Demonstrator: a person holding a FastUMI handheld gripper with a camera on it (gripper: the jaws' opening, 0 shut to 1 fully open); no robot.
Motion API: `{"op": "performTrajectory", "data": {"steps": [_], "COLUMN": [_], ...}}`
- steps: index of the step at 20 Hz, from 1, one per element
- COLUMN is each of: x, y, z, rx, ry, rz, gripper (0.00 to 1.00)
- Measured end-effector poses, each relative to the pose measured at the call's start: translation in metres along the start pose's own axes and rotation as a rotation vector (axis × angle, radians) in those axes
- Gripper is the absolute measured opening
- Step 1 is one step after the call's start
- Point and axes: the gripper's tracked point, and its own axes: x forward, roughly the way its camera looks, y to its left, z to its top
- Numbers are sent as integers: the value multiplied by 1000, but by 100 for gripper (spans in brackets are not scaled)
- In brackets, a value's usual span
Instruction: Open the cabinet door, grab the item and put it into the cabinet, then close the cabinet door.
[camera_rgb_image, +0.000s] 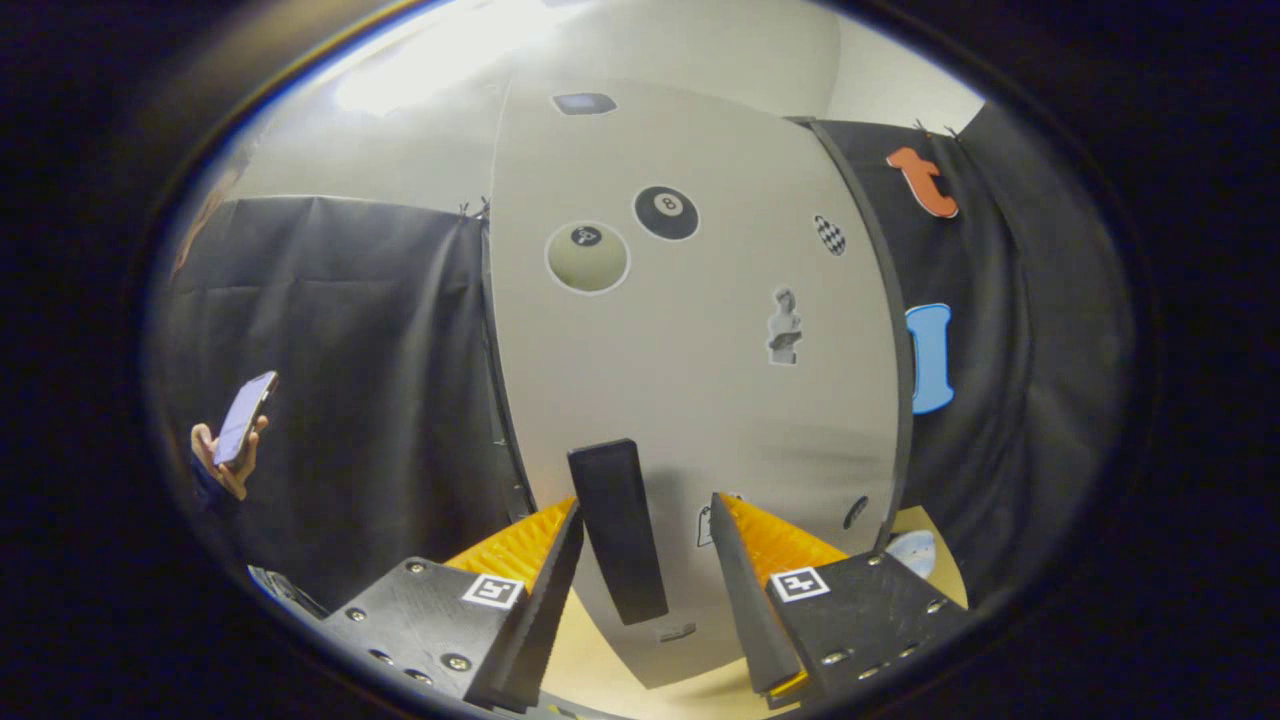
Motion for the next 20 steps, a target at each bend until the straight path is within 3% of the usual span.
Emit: {"op": "performTrajectory", "data": {"steps": [8, 20], "x": [58, 91], "y": [20, 26], "z": [0, -1], "rx": [-1, -63], "ry": [-6, -21], "rz": [62, 94], "gripper": [78, 81]}}
